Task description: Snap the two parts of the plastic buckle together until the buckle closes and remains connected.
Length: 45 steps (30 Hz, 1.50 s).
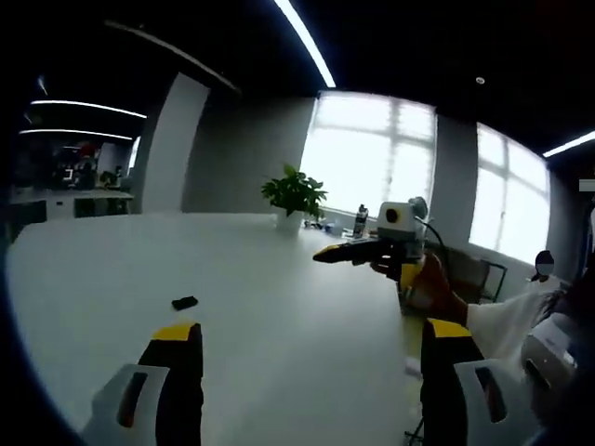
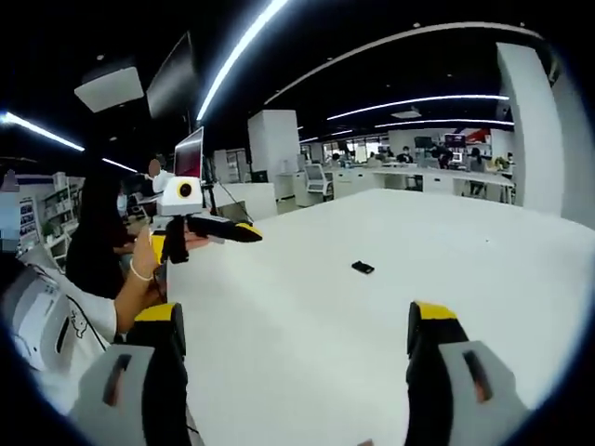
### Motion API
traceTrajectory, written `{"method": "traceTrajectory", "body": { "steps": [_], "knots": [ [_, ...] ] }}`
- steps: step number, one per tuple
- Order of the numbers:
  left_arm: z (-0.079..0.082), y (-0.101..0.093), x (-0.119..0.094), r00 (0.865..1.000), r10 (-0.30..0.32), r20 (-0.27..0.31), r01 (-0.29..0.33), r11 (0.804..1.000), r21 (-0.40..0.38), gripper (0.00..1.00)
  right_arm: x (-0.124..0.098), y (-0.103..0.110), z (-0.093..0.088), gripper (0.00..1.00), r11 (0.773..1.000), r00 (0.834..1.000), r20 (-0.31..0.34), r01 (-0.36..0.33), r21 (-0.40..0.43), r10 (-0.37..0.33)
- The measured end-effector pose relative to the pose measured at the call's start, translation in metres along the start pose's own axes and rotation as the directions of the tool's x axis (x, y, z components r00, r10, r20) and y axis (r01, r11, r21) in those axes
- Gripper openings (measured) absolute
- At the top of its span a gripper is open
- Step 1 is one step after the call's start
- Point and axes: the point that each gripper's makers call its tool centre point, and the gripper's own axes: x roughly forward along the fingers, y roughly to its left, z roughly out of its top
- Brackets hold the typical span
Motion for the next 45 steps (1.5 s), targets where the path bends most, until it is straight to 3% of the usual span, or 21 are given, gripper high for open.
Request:
{"method": "traceTrajectory", "body": {
  "steps": [2,7,13,16,20,24,29,34,37,43,45],
  "knots": [
    [-0.002,0.004,-0.005,1.0,0.028,0.004,-0.028,1.0,0.005,0.99,-0.006,-0.003,-0.002,1.0,0.999,0.999,-0.001,0.046,-0.008,-0.046],
    [-0.004,0.001,-0.021,0.997,0.066,0.037,-0.067,0.998,0.021,0.99,-0.018,0.007,-0.009,1.0,0.998,0.998,0.0,0.068,-0.011,-0.068],
    [-0.009,-0.002,-0.045,0.984,0.139,0.111,-0.14,0.99,0.006,0.99,-0.034,0.021,-0.02,1.0,0.994,0.994,0.011,0.105,-0.026,-0.105],
    [-0.018,0.0,-0.057,0.974,0.185,0.129,-0.185,0.983,-0.011,0.99,-0.043,0.02,-0.025,1.0,0.989,0.989,0.015,0.147,-0.014,-0.147],
    [-0.024,0.005,-0.067,0.965,0.225,0.132,-0.22,0.974,-0.049,0.99,-0.055,0.018,-0.017,1.0,0.977,0.976,0.054,0.212,-0.015,-0.211],
    [-0.024,0.007,-0.08,0.943,0.294,0.156,-0.287,0.956,-0.066,0.99,-0.059,0.019,-0.01,1.0,0.966,0.961,0.103,0.259,-0.017,-0.256],
    [-0.027,0.002,-0.095,0.928,0.328,0.177,-0.321,0.945,-0.066,0.99,-0.062,0.017,-0.02,1.0,0.954,0.949,0.096,0.3,0.011,-0.3],
    [-0.029,0.002,-0.11,0.905,0.366,0.214,-0.357,0.93,-0.083,0.99,-0.069,0.004,-0.037,1.0,0.918,0.914,0.089,0.391,0.069,-0.396],
    [-0.036,0.007,-0.119,0.878,0.432,0.208,-0.422,0.902,-0.09,0.99,-0.072,-0.007,-0.053,1.0,0.881,0.883,0.047,0.461,0.103,-0.468],
    [-0.037,0.008,-0.126,0.867,0.444,0.225,-0.433,0.896,-0.098,0.99,-0.087,-0.014,-0.055,1.0,0.845,0.846,0.06,0.52,0.124,-0.529],
    [-0.037,0.008,-0.127,0.864,0.448,0.229,-0.437,0.894,-0.099,0.99,-0.091,-0.014,-0.057,1.0,0.841,0.842,0.061,0.526,0.127,-0.536]
  ]
}}
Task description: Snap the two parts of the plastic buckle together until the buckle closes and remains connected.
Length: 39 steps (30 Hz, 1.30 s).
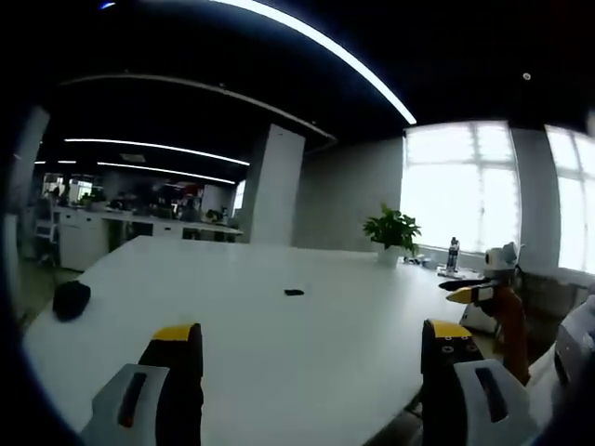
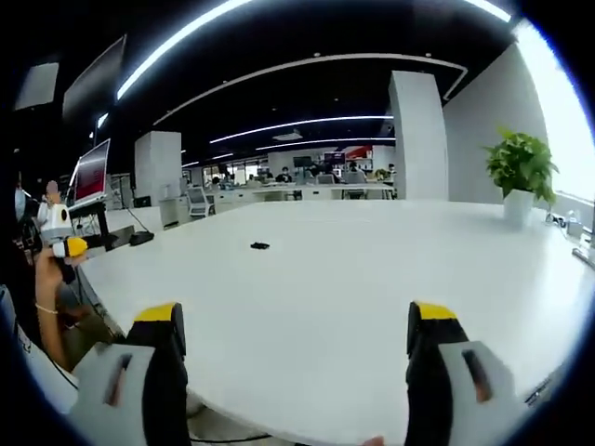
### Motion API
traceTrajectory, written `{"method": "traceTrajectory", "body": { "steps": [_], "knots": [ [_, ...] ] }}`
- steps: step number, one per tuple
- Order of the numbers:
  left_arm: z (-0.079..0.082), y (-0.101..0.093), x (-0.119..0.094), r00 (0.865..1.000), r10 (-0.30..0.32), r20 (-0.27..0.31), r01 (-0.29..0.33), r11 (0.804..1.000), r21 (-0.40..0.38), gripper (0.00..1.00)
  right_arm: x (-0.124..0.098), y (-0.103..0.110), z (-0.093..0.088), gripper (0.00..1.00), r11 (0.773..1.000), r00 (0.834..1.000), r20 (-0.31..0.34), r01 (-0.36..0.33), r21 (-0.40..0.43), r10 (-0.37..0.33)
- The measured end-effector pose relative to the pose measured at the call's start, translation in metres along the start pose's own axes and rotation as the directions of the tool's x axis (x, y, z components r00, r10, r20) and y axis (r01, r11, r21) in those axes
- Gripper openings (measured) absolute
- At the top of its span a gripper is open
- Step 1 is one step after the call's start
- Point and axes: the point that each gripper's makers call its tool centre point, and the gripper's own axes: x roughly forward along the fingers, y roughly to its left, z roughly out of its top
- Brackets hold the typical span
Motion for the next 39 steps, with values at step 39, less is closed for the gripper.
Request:
{"method": "traceTrajectory", "body": {
  "steps": [39],
  "knots": [
    [-0.006,-0.009,0.003,1.0,-0.013,-0.007,0.013,1.0,0.015,0.99,-0.02,0.0,-0.023,0.96,0.999,1.0,-0.009,0.009,0.031,-0.009]
  ]
}}
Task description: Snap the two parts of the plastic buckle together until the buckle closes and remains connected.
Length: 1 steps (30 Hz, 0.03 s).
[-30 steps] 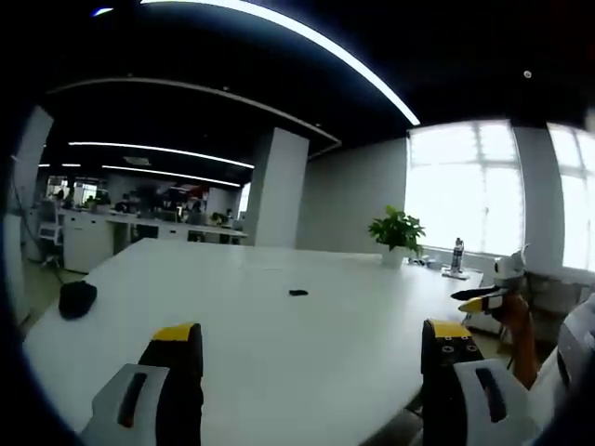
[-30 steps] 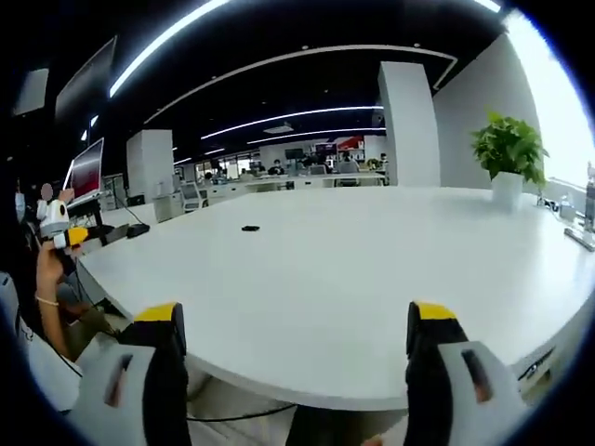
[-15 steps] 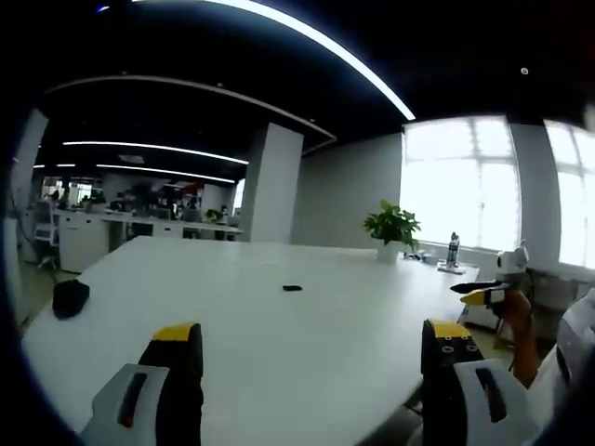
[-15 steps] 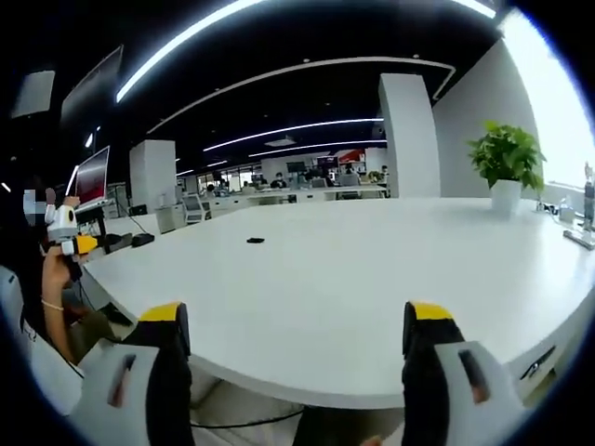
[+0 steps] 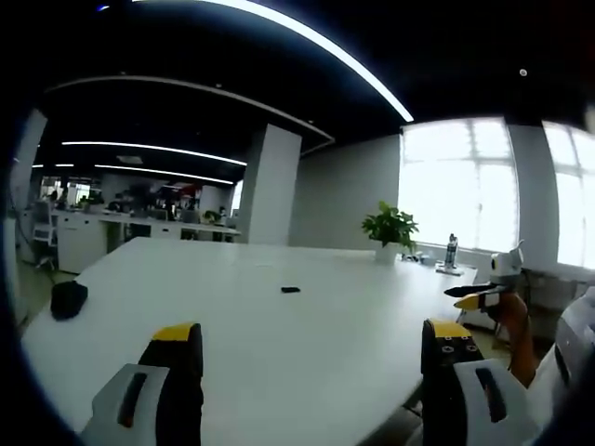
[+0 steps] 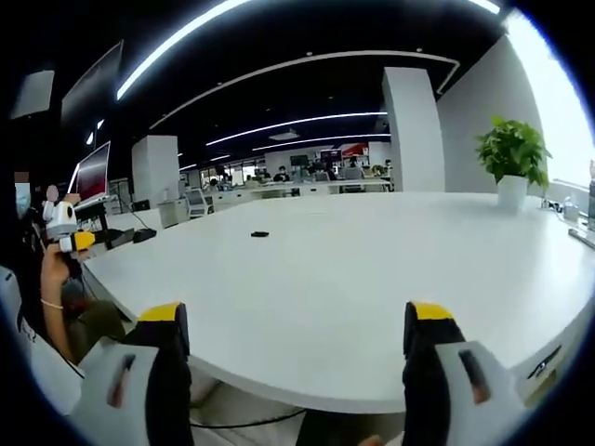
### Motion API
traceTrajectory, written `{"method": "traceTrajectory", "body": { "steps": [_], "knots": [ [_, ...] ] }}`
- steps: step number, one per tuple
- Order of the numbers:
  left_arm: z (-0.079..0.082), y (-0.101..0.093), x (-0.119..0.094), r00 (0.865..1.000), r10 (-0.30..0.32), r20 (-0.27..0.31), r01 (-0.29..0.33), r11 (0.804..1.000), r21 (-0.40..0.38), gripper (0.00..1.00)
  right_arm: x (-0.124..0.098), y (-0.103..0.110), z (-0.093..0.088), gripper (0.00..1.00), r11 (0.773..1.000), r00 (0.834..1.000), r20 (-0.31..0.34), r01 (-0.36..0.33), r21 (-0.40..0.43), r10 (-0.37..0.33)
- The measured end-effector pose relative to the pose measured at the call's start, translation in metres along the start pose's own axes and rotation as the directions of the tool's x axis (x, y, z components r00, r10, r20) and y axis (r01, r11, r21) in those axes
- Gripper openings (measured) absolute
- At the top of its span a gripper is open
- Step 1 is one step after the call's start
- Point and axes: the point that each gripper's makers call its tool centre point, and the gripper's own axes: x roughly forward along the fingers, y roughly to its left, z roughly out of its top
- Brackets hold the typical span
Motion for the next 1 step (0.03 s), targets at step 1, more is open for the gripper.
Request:
{"method": "traceTrajectory", "body": {
  "steps": [1],
  "knots": [
    [0.0002,0.0,0.0,1.0,0.0,0.0,0.0,1.0,0.0,0.99,-0.0008,-0.0009,0.0002,0.96,1.0,1.0,0.0,0.005,-0.001,-0.005]
  ]
}}
